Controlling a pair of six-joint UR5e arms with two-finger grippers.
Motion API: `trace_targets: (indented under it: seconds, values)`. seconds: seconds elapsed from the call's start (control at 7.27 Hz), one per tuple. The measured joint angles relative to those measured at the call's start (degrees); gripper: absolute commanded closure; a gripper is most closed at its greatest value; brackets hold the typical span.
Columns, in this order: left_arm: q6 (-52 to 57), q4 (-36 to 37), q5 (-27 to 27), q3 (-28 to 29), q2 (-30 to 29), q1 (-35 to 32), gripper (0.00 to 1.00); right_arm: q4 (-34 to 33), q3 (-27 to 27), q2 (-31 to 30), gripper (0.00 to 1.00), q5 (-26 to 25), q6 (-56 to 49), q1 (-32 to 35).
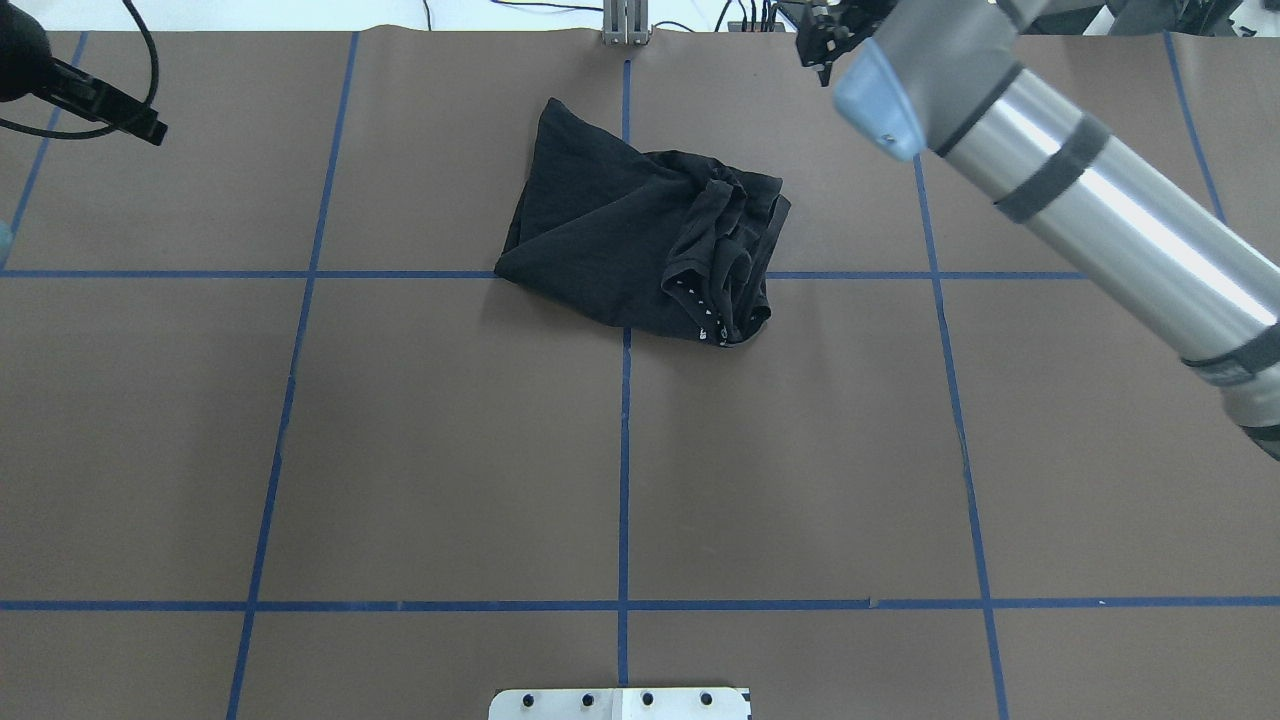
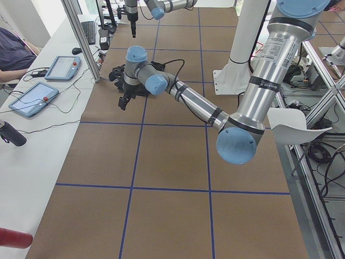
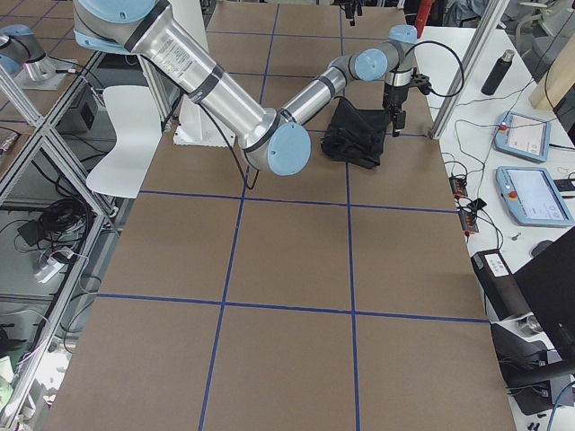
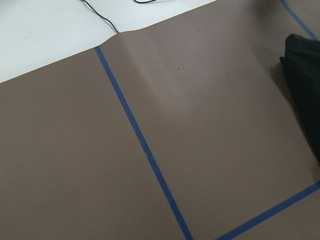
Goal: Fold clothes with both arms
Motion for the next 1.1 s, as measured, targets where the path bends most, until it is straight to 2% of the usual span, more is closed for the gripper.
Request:
trace_targets:
  seconds: [0.28, 0.41, 0.83, 1.1]
  values:
    - [2.9, 5.0, -0.1, 2.8, 3.3, -6.2, 0.0, -0.1, 8.6, -13.7, 0.0, 3.4, -8.8, 5.9]
    - [6.9, 5.8, -0.2, 5.1, 5.0, -9.5, 0.0, -0.1, 10.8, -19.4, 0.0, 5.0, -11.8, 8.4]
    - [13.4, 6.1, -5.1, 8.1, 11.0, -15.4, 0.0, -0.1, 11.8, -33.2, 0.0, 14.6, -16.4, 17.8]
    - [19.3, 5.8, -7.0, 7.9, 15.7, -17.5, 0.0, 0.1, 12.9, -40.0, 0.0, 17.7, -16.9, 23.6]
